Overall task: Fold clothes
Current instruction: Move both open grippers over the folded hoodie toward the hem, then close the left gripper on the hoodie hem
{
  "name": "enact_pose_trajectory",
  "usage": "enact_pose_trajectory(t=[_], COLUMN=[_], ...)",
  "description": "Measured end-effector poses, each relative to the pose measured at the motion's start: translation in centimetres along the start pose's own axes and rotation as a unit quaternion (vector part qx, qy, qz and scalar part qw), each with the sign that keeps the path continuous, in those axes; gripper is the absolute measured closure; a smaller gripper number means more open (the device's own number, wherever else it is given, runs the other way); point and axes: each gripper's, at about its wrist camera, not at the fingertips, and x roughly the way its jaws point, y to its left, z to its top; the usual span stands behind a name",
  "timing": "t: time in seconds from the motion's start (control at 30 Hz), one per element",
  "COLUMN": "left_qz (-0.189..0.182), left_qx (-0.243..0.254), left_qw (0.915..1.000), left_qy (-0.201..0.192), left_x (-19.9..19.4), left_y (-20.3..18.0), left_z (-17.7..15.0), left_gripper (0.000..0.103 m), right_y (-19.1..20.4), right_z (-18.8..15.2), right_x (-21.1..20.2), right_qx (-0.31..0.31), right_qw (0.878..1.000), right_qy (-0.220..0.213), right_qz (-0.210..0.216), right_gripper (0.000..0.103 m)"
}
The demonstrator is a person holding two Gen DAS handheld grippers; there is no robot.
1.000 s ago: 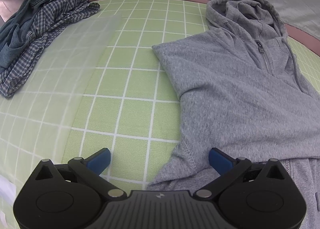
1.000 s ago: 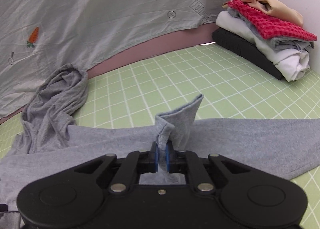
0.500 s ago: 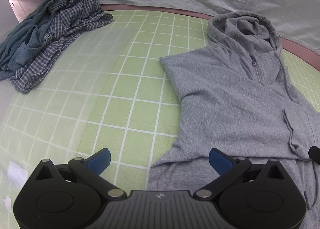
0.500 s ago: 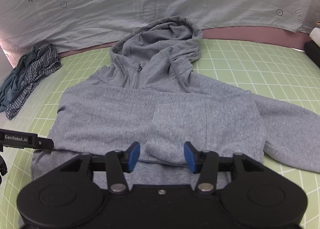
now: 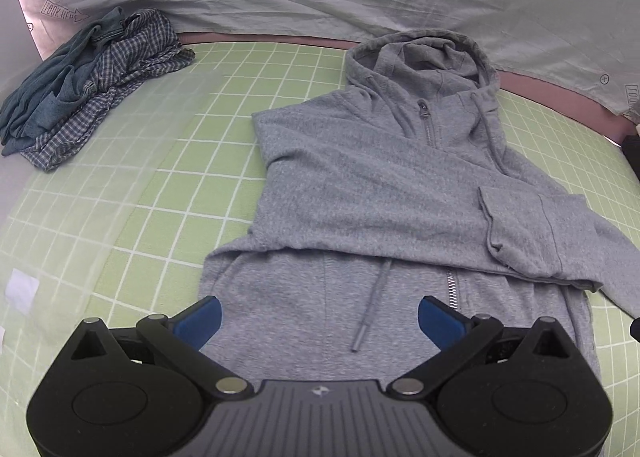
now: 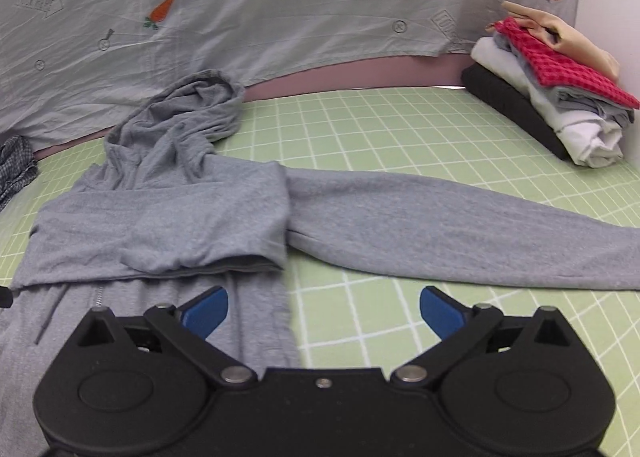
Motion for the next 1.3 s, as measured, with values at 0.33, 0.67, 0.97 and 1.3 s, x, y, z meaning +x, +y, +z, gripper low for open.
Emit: enact_pose_trajectory(t=[0.33, 0.67, 0.97, 1.3], left_qz=[-0.013, -0.035, -0.097, -0.113], left_qx=[0.034, 0.098, 0.133, 0.132], left_qw=[0.9992, 0.9945, 0.9859, 0.9829], left_qy=[-0.017, 0.006, 0.032, 0.060], left_x=[1.7, 6.5, 8.5, 9.7], left_y=[-5.8, -10.5, -13.3, -14.3], left_z=[3.2, 6.9, 7.3, 6.8], left_gripper=[0.000, 0.008, 0.054, 0.091], right_y=[-10.3, -12.9, -13.4, -13.2], right_z=[1.1, 1.7, 1.5, 1.1], right_x=[3.6, 6.8, 8.0, 8.1], right_qx=[0.102, 0.128, 0.139, 0.138], right_qw=[0.991, 0.981, 0.976, 0.975], right_qy=[0.011, 0.010, 0.019, 0.003], right_qz=[-0.085, -0.145, -0.168, -0.176], right_gripper=[0.000, 0.000, 0.000, 0.000])
